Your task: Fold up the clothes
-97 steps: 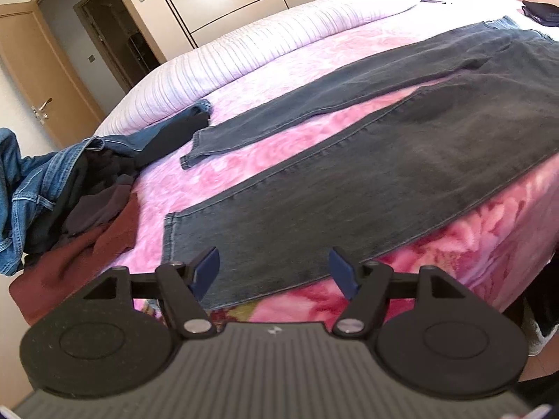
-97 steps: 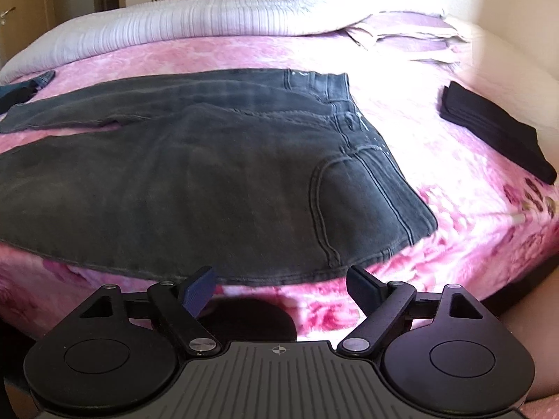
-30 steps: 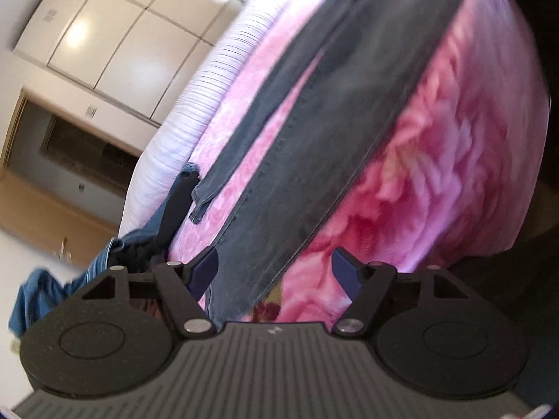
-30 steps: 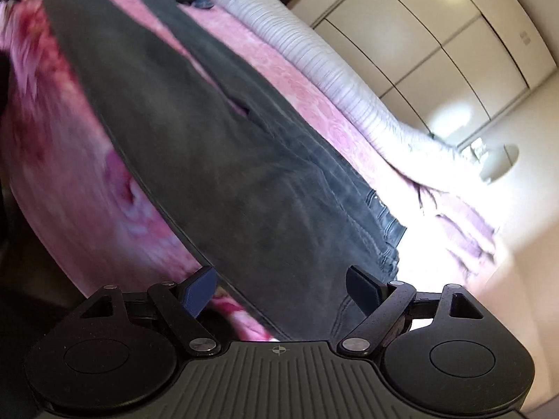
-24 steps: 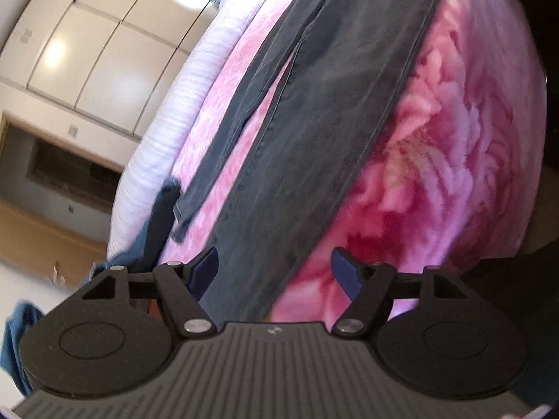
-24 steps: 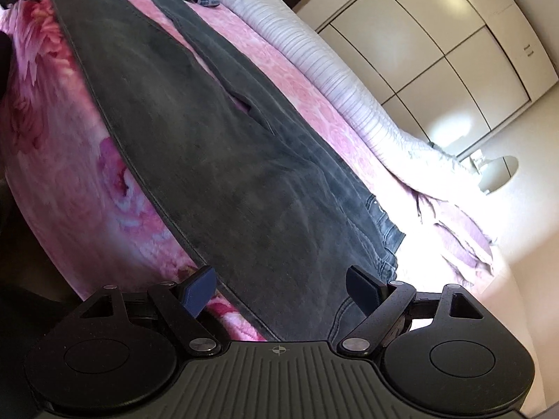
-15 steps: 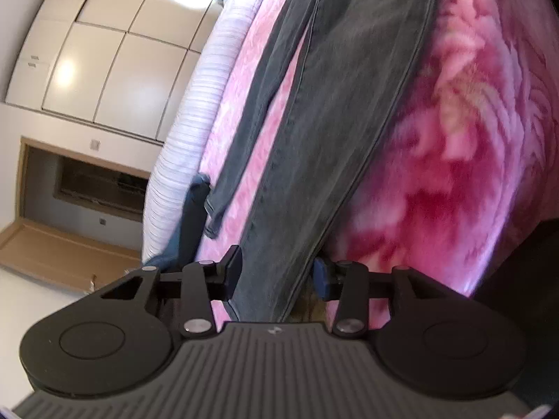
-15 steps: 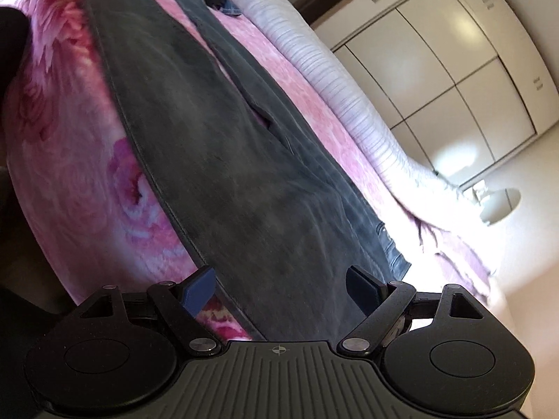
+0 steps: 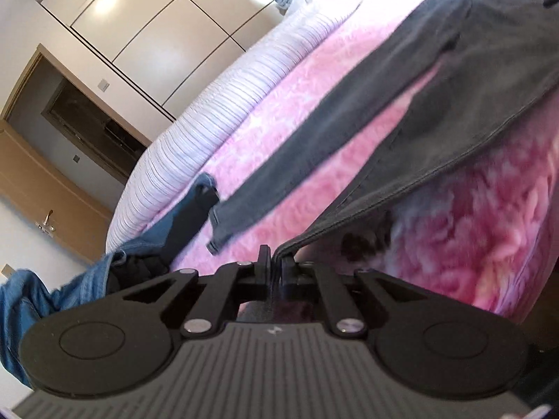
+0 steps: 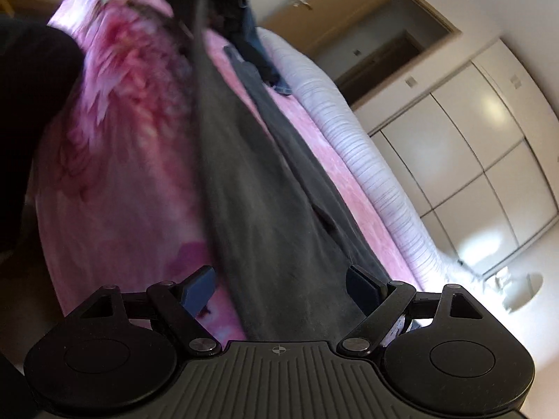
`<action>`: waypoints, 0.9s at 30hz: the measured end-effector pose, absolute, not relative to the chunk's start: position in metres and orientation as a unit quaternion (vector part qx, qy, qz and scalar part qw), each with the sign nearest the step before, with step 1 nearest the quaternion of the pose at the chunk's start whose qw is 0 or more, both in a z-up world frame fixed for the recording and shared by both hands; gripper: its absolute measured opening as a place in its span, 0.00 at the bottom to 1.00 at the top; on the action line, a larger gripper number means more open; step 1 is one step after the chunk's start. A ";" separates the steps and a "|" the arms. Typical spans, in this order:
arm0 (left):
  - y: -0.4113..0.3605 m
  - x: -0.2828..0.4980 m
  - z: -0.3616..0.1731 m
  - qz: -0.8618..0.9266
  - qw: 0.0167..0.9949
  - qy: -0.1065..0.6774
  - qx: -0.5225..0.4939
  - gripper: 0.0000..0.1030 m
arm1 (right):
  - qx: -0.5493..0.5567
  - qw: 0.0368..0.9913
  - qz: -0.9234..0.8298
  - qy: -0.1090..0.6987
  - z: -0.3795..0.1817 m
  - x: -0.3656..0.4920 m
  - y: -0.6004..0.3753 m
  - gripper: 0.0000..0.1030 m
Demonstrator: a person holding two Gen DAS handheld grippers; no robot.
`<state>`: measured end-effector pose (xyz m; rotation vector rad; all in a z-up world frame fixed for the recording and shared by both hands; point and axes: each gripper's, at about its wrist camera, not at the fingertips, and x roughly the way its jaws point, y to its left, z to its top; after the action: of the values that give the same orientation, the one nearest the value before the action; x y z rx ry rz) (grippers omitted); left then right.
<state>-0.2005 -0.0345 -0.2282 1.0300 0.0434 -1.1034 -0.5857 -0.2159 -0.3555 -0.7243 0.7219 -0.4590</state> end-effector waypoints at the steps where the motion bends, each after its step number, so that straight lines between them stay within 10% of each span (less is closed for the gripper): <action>1: -0.034 -0.201 -0.223 -0.501 0.729 0.018 0.467 0.06 | -0.350 0.839 -0.229 0.349 -0.360 -0.591 -0.222 0.78; 12: -0.031 -0.212 -0.221 -0.485 0.717 0.007 0.501 0.06 | -0.408 0.738 -0.342 0.415 -0.403 -0.652 -0.295 0.66; 22: -0.048 -0.207 -0.238 -0.461 0.688 -0.038 0.559 0.05 | -0.424 0.675 -0.353 0.489 -0.416 -0.692 -0.370 0.14; 27: -0.037 -0.209 -0.237 -0.453 0.686 -0.059 0.566 0.04 | -0.397 0.694 -0.353 0.486 -0.392 -0.692 -0.378 0.12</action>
<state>-0.2087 -0.0373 -0.2368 1.2673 -0.1330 -1.0149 -0.6918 -0.3778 -0.3915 -0.8875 1.0848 -0.7884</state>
